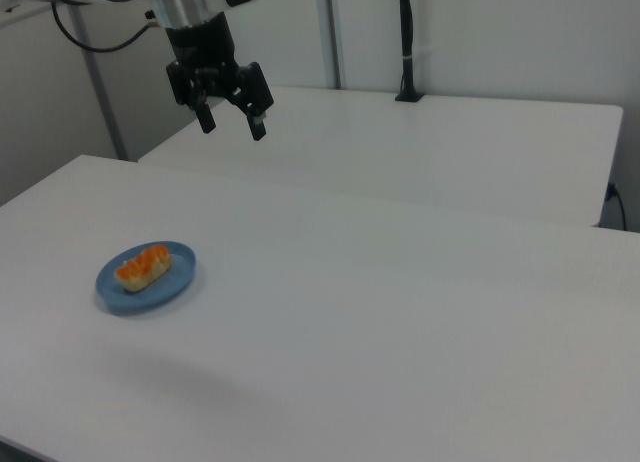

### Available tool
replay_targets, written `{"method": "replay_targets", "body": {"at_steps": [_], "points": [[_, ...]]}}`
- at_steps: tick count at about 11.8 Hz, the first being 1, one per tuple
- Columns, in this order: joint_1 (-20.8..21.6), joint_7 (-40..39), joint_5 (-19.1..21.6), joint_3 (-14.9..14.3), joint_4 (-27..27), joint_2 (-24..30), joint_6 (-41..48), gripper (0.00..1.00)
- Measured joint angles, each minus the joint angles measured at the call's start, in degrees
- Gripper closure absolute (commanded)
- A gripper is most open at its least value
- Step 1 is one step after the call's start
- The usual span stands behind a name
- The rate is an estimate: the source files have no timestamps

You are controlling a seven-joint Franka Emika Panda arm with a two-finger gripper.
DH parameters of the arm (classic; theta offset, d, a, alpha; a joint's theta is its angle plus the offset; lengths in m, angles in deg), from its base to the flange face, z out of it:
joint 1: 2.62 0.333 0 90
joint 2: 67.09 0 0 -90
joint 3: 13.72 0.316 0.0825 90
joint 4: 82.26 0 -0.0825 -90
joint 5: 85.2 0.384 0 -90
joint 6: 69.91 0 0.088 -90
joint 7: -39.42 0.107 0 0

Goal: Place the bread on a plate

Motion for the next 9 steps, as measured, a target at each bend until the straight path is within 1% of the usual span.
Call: {"method": "replay_targets", "body": {"at_steps": [1, 2, 3, 4, 6, 9], "points": [[0.5, -0.3, 0.0, -1.2, 0.0, 0.1, 0.0, 0.0], [0.8, -0.2, -0.3, -1.6, -0.4, 0.0, 0.0, 0.0], [1.1, 1.9, -0.4, -1.5, -0.6, -0.4, -0.1, 0.0], [1.3, 4.9, -0.6, -0.6, -1.0, -0.7, -1.3, 0.0], [1.4, 7.4, -2.2, 2.0, -2.1, -0.9, -2.6, 0.0], [1.5, 7.5, -2.2, 2.2, -3.3, -0.9, -2.7, 0.0]]}}
